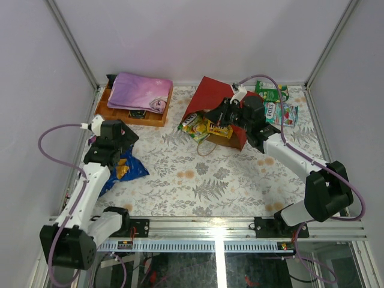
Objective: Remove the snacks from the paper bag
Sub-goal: Adjust the snack at the center of the board.
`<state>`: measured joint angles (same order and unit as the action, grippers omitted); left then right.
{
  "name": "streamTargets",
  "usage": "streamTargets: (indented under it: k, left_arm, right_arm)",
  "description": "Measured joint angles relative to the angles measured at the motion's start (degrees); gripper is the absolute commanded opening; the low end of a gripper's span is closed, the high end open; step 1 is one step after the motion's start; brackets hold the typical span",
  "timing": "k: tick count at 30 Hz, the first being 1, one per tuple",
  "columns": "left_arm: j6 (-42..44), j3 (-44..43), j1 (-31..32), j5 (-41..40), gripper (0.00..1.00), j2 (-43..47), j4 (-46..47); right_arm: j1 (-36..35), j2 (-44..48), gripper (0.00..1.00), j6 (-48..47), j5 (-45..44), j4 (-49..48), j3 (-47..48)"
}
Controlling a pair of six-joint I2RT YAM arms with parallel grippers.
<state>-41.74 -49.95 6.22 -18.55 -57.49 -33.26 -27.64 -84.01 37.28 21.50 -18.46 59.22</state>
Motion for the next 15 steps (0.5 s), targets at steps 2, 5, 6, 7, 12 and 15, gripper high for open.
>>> streamTargets:
  k: [2,5,6,7,12,15]
  left_arm:
    - [-0.63,4.17,-1.53,2.47,0.96,-1.31,2.12]
    - [-2.16,9.27,-4.92,4.31,1.00,-7.98,3.93]
    - [-2.69,10.69,-6.38,4.46,1.00,-10.45,4.13]
    - [-3.26,11.67,-7.78,4.48,1.00,-11.98,4.13]
    - [-6.12,12.20,-13.09,3.17,1.00,-10.99,4.26]
    - [-6.12,9.55,-14.05,3.58,1.00,-7.23,4.20]
  right_arm:
    - [0.00,0.00,0.00,0.02,0.00,-0.02,0.00]
    - [0.00,-0.07,0.00,0.02,0.02,-0.04,0.02]
    - [0.00,-0.11,0.00,0.02,0.02,-0.02,0.00]
    - [0.00,-0.15,0.00,0.02,0.04,-0.02,0.00]
    - [0.00,-0.15,0.00,-0.04,0.00,0.02,0.00]
    - [0.00,-0.15,0.00,-0.50,-0.17,0.11,0.00]
